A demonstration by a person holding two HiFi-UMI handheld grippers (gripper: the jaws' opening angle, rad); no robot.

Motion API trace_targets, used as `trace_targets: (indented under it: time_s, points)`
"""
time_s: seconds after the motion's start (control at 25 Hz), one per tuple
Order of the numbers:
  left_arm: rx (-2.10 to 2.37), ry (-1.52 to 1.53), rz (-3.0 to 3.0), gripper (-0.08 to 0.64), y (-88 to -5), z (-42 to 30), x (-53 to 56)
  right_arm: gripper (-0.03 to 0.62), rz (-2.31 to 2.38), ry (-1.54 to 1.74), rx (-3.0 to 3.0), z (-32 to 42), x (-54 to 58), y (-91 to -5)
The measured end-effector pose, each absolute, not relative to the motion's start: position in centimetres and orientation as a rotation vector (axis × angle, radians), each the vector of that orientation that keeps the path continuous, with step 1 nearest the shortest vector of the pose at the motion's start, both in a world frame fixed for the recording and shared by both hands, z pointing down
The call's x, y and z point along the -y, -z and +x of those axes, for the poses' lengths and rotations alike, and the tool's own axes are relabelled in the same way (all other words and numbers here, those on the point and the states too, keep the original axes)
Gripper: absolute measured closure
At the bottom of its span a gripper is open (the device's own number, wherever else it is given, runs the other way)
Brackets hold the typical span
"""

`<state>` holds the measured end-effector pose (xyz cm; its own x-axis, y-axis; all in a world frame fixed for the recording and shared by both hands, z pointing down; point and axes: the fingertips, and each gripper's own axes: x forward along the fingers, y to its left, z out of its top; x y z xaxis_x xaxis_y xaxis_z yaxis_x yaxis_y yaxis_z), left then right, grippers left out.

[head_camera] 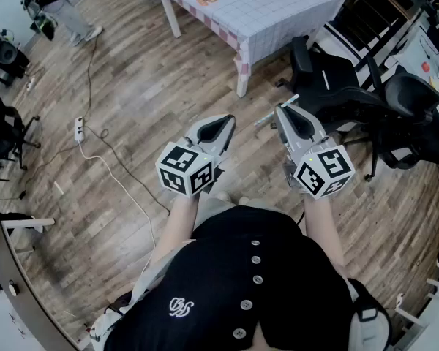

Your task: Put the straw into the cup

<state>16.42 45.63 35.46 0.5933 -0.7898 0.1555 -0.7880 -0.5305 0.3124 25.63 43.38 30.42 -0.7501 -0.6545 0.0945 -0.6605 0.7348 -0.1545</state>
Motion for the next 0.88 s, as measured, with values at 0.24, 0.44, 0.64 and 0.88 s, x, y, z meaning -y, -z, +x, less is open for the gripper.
trace_targets:
  time_s: [0.24, 0.44, 0.64, 0.88]
  points:
    - [1.298, -0.047, 2.520, 0.561, -34.9, 16.4, -44.7, 0.571, 1.151, -0.265, 2.903, 26.6, -42.1, -30.3]
    - [1.299, -0.070, 2.559, 0.561, -34.1, 16.9, -44.1, 0.572, 1.133, -0.261, 2.904, 25.8, -41.9, -30.7]
    - [1.260, -0.030, 2.583, 0.561, -33.6, 16.8, -43.5, 0.571, 1.150, -0.216, 2.901, 24.6, -41.3, -30.5]
    - [1.260, -0.039, 2.591, 0.561, -33.8, 15.1, -42.7, 0.571, 1.235, -0.193, 2.930, 23.4, -40.0, -29.4]
